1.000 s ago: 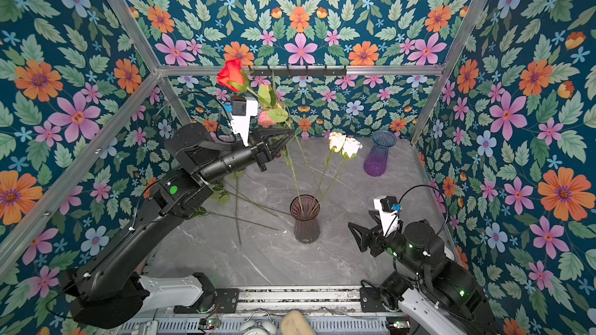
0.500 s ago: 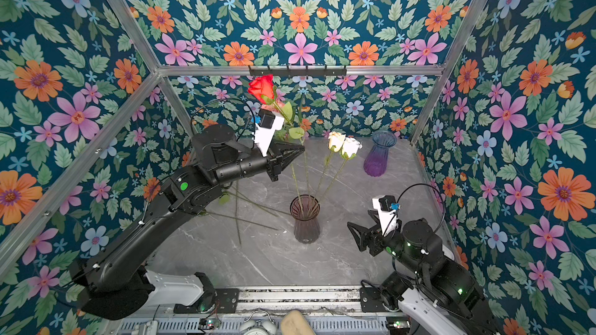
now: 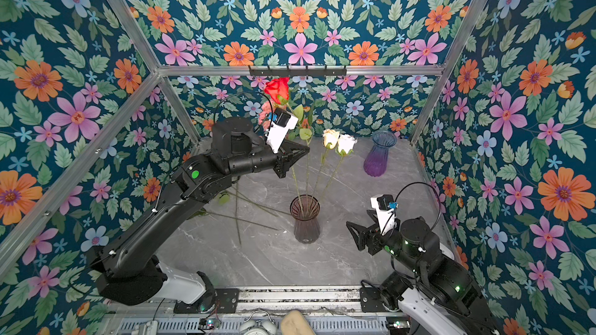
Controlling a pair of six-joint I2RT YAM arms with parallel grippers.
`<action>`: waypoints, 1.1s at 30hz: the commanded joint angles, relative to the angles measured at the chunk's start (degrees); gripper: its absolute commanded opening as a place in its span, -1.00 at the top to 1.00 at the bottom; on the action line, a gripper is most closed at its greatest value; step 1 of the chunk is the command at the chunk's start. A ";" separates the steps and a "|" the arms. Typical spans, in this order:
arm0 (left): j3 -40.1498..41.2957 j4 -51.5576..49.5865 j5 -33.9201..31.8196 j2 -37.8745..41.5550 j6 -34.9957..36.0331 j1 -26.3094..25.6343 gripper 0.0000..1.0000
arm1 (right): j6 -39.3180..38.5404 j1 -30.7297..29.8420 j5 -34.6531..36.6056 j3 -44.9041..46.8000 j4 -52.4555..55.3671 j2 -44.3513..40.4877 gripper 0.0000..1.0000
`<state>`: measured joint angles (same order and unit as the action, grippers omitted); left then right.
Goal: Arrange flowers in a vase
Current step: Place the flower in the vase.
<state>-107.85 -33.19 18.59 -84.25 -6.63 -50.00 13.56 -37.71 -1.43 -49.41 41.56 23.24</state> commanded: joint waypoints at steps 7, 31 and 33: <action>-3.59 -4.87 4.80 -2.61 -2.33 0.07 1.00 | 0.68 -0.06 -0.19 0.12 -1.70 0.06 -0.72; 14.78 4.08 0.76 3.96 -2.66 1.28 1.00 | 0.77 -0.06 -0.86 0.36 -1.67 0.72 -0.72; 19.57 7.39 1.88 6.46 -1.63 1.31 1.00 | 0.76 -0.07 -1.24 0.54 -1.91 1.09 -0.72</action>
<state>-92.07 -32.64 19.57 -80.01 -10.02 -48.75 13.96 -37.71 -2.04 -49.15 41.19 23.90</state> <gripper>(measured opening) 0.050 0.858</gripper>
